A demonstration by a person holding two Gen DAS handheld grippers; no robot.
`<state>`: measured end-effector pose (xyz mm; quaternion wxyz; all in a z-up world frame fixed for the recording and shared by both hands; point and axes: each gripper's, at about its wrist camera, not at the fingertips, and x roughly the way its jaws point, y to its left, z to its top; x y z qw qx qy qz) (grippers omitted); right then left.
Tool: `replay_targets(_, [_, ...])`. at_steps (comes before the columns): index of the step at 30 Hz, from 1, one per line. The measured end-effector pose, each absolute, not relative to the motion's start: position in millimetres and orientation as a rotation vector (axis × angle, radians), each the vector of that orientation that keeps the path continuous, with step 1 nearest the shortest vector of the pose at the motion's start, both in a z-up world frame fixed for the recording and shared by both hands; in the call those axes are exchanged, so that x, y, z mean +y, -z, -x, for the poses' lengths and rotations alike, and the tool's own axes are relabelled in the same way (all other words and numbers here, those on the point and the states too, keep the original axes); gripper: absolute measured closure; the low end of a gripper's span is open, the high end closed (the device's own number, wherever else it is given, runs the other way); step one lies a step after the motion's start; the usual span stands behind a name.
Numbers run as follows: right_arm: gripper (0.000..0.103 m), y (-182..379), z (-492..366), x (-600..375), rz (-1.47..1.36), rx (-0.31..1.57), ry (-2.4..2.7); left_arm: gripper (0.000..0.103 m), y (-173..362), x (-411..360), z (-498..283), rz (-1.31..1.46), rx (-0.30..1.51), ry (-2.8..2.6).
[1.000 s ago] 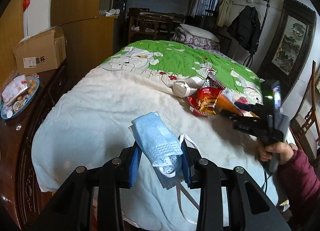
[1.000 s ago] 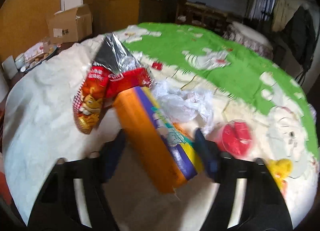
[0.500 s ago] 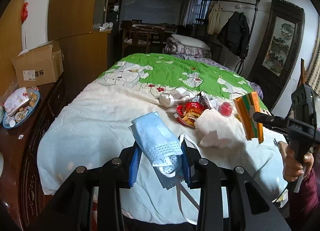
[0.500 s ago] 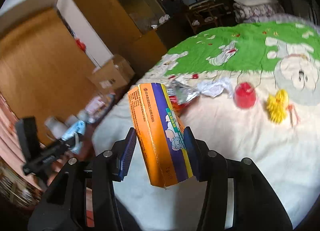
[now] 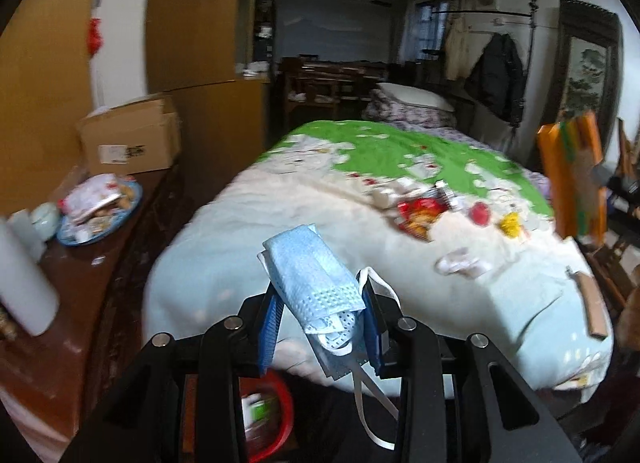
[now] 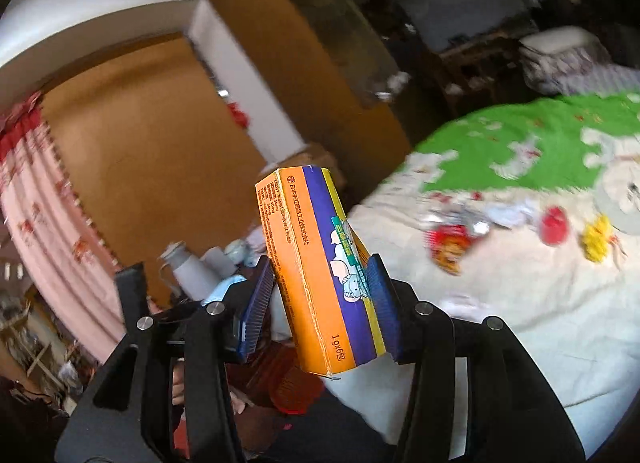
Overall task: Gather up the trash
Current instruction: 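Carry the mask and tissue box to the red wastebasket and release both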
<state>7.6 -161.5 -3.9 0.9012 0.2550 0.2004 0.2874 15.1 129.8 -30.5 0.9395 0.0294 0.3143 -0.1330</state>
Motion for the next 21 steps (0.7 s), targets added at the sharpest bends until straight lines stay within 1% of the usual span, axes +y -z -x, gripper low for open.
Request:
replay_targets(5, [0.054,-10,-2,-105,-0.469,0.437,-0.707,0.067,38,179,15,-0.117,0.652,0.125])
replay_targets(11, [0.054,-6,-5,-41,-0.399,0.510,-0.787,0.067,64,224,35,-0.125,0.697,0.005])
replay_targets(21, [0.054,22,-32,9,-0.349,0.643,-0.793,0.066,129,243,6,-0.112,0.800,0.003])
